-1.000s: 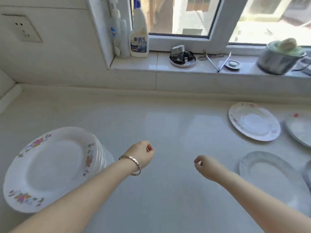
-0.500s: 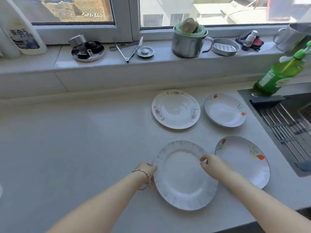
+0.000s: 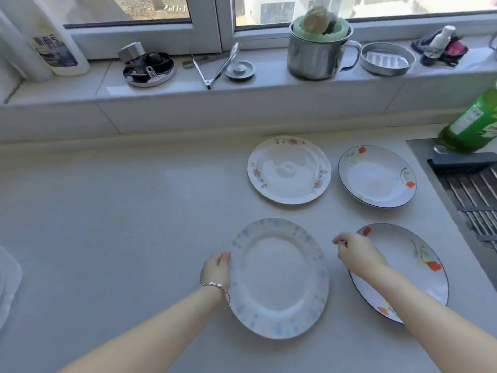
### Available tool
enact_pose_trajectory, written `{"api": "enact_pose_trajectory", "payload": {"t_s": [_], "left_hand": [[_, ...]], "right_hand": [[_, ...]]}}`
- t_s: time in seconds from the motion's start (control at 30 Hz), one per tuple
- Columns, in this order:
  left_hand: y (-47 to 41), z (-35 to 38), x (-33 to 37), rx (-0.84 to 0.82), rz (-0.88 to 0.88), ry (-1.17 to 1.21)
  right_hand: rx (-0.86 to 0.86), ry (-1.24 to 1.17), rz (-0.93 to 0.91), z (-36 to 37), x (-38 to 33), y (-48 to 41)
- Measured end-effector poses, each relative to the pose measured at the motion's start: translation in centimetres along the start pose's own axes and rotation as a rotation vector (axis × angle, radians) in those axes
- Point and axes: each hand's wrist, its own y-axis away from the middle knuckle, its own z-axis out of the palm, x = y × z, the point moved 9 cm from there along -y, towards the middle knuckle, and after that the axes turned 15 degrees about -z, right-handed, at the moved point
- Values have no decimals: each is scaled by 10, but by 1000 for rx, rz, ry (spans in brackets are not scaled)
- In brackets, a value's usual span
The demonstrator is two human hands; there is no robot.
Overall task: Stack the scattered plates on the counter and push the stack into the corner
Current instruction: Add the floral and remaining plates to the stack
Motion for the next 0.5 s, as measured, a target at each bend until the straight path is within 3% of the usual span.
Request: {"api": "enact_pose_trajectory", "payload": {"t_s": [0.27, 0.5], "left_hand": [[-11, -132, 20, 114, 75, 245], [-7, -291, 25, 228, 77, 575]], "right_hand": [[-36, -3, -101, 27, -69, 4], [-139, 60, -210, 98, -191, 17]]}}
